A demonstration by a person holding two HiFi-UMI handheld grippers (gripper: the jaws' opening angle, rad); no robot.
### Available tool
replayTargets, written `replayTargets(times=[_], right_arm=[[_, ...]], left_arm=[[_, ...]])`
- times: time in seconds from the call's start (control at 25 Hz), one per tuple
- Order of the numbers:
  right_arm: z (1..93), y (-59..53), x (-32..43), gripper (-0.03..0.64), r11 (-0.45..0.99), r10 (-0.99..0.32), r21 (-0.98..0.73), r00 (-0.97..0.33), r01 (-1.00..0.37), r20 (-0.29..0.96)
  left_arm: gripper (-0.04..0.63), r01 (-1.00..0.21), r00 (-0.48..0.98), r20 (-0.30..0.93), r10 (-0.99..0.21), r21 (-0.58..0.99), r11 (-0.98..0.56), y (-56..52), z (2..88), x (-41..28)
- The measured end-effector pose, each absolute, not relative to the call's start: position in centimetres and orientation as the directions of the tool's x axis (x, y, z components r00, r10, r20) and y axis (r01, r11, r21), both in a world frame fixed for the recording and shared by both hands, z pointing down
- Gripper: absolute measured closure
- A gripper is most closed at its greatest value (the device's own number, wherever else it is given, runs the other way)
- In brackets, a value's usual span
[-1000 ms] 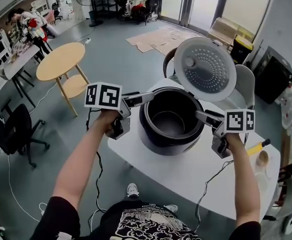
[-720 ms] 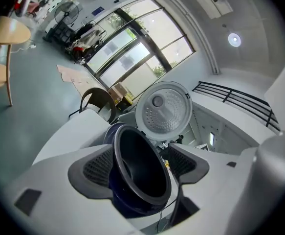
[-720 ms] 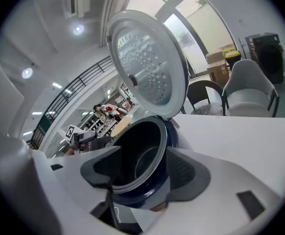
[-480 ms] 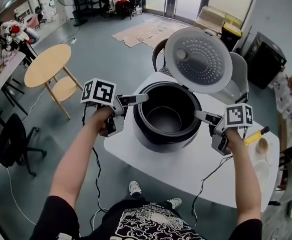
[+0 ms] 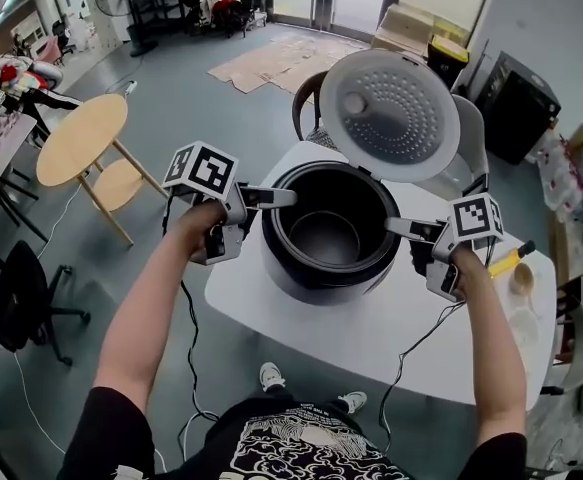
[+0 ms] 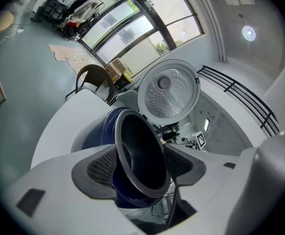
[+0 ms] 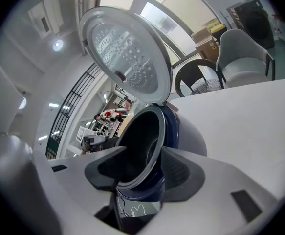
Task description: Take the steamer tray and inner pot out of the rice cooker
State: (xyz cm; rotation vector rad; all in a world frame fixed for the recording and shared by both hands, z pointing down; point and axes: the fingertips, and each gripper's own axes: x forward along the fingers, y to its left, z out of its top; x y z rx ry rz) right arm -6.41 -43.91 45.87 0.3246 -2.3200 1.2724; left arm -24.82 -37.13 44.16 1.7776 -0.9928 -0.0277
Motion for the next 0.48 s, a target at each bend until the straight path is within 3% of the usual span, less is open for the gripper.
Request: replayTargets(times=[0.16,0.48], right_arm=[[46.9,-44.9,-7.0,0.502,0.487,-0.041,-0.734,-0.851,-0.475,0.523],[47.1,-45.7,-6.1,0.552,0.454,-0.091,-0.743,-0.855,-0.492,0.511]], left_arm=[[0.371,-0.637,0.643,0.476,-0.6,0.767,-0.075,-37.4,45.1,-26.5],[0.487,-0.742,0.554,0.576,-0.601,0.668,-0.043,-37.8,46.2,-26.6]])
